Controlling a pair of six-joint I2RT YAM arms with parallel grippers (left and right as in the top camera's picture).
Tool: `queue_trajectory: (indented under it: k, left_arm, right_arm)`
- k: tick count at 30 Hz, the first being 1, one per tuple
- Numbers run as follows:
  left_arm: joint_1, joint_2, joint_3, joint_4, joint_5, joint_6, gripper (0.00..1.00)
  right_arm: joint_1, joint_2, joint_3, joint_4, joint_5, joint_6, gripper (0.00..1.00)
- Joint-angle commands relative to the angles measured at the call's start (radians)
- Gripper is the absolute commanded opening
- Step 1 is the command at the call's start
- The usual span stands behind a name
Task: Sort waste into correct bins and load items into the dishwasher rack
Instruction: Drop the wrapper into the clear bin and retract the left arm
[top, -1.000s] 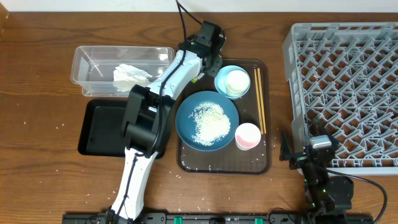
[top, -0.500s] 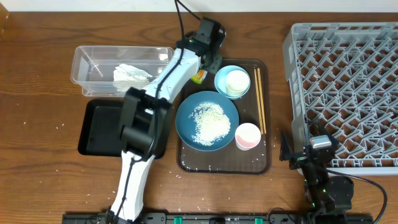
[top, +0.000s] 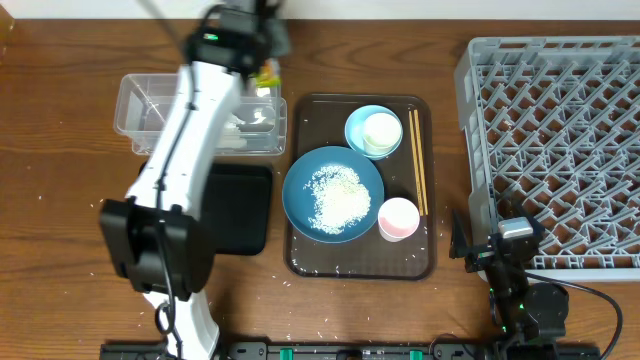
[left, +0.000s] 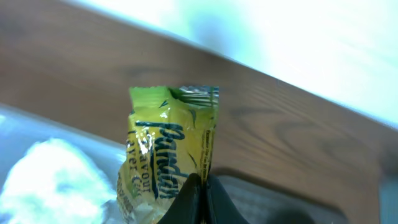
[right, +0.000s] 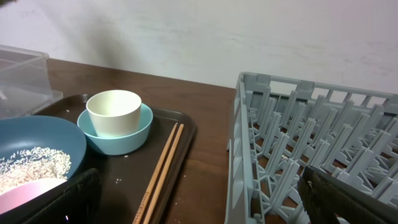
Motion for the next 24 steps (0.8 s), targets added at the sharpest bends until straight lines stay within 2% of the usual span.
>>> queue_trajectory:
  k: [1,4,9,10,11,13,14,18,24]
  left_arm:
    - [0.09,0.015,0.002,-0.095,-0.031,-0.364,0.06]
    - [0.156,0.021,0.002,-0.191,-0.031,-0.515,0.06]
    - [0.215,0.029,-0.002,-0.209,-0.03,-0.542,0.08]
    - [0.219,0.029,-0.003,-0.209,-0.03,-0.542,0.13]
    - [0.222,0.029,-0.003,-0.209,-0.03,-0.541,0.24]
    - [0.221,0.029,-0.003,-0.21,-0.031,-0.541,0.54]
    - [0.221,0.029,-0.003,-0.211,-0.031,-0.541,0.6]
    - [0.221,0.029,-0.003,-0.211,-0.031,-0.541,0.65]
    - [0.222,-0.001,-0.003,-0.216,-0.03,-0.528,0.65]
  right_arm:
    - [0.007,-0.001,-0.001,-0.004,0.002,-0.009,0.98]
    - [0.007,-0.001,-0.001,-0.004,0.003,-0.009,0.99]
    - [0.007,-0.001,-0.001,-0.003,0.002,-0.009,0.99]
    - [0.007,-0.001,-0.001,-0.003,0.002,-0.009,0.99]
    - [0.007,-0.001,-0.001,-0.004,0.002,-0.009,0.99]
    - [0.007,-0.001,-0.001,-0.003,0.002,-0.009,0.99]
    - [0.007,-0.001,-0.001,-0.003,0.002,-0.009,0.99]
    - [0.007,-0.001,-0.001,-0.003,0.002,-0.009,0.99]
    - [0.007,-0.001,-0.001,-0.004,0.002,-0.009,0.99]
